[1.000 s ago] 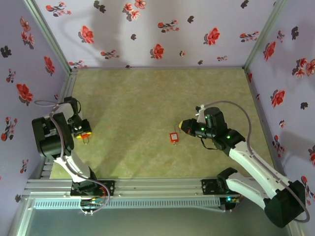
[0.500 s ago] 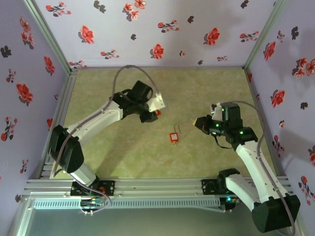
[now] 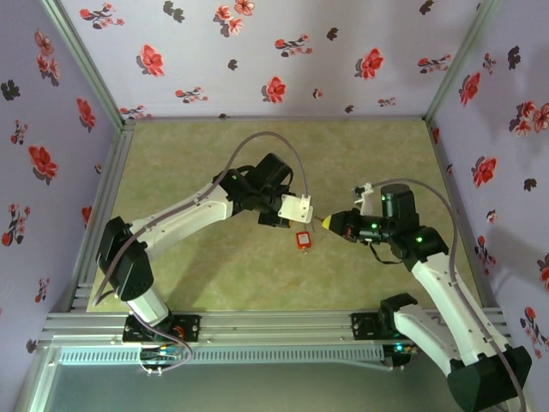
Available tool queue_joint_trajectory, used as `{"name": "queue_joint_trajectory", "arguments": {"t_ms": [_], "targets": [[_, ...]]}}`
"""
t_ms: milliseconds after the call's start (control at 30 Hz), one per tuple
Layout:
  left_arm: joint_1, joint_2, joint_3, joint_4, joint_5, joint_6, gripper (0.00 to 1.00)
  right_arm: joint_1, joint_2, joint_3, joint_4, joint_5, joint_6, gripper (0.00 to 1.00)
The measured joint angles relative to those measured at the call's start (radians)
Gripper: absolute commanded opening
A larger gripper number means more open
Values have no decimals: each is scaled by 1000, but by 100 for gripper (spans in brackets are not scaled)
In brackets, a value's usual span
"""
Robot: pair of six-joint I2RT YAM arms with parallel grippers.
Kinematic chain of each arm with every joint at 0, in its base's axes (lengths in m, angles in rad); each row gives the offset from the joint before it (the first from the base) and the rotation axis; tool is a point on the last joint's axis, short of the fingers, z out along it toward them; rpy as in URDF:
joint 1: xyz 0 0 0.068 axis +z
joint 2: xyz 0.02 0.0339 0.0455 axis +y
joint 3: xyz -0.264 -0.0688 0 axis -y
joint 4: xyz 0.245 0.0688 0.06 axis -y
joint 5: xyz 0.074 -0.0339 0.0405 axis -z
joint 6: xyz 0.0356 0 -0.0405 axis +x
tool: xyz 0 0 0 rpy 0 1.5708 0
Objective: Unlock with the key
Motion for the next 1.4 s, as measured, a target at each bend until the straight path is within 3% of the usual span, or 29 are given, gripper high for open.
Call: {"name": "queue_joint_trajectory", "arguments": {"t_ms": [300,967,1400], "targets": [[-43,16,34,-18,-6,14,0,86,42,-18,72,14,26,0],[-61,18,34,-34,-35,14,0,87,55,-68,154,21,51,0],[-80,9,-26,28,-86,34,0,86,118,-43,110,11,-23,0]]}}
